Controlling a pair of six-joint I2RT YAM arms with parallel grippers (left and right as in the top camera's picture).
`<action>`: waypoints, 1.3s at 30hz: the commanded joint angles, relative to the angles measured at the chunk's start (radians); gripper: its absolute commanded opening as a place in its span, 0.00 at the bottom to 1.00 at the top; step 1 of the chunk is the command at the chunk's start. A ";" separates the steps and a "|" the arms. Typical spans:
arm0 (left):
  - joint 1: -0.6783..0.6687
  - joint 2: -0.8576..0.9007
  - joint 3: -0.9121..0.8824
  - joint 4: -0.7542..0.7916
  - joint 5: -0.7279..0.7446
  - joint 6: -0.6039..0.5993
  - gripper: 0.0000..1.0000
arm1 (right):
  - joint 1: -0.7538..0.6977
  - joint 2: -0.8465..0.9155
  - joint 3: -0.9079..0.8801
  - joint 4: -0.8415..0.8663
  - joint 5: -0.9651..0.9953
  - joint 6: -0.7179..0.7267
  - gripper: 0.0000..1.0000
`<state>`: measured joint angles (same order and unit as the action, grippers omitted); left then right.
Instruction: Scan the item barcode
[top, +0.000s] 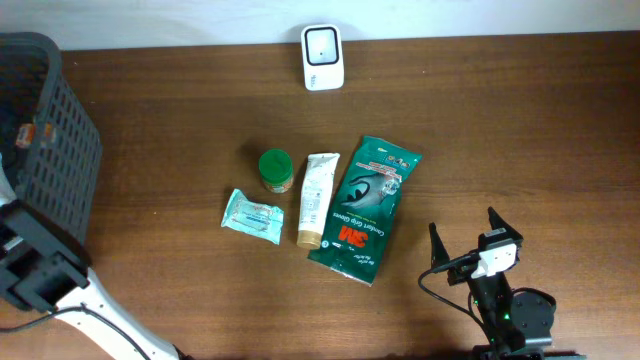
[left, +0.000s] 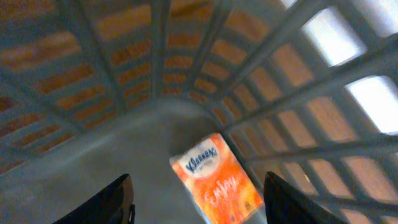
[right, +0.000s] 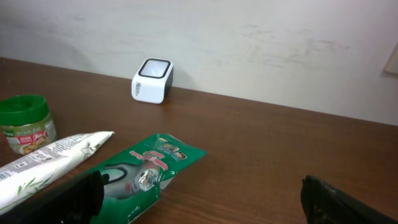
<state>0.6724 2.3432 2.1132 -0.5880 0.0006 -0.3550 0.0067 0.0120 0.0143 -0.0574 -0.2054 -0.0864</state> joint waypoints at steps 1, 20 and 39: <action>-0.010 0.127 0.010 0.056 0.084 0.019 0.64 | -0.007 -0.006 -0.009 0.001 -0.008 -0.003 0.98; -0.023 0.193 0.132 -0.126 0.093 0.020 0.00 | -0.007 -0.006 -0.009 0.001 -0.008 -0.003 0.98; -0.504 -0.407 0.403 -0.795 0.296 0.286 0.00 | -0.007 -0.006 -0.009 0.001 -0.008 -0.003 0.98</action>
<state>0.3431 1.8984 2.5702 -1.3430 0.2562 -0.1738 0.0067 0.0120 0.0143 -0.0574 -0.2054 -0.0860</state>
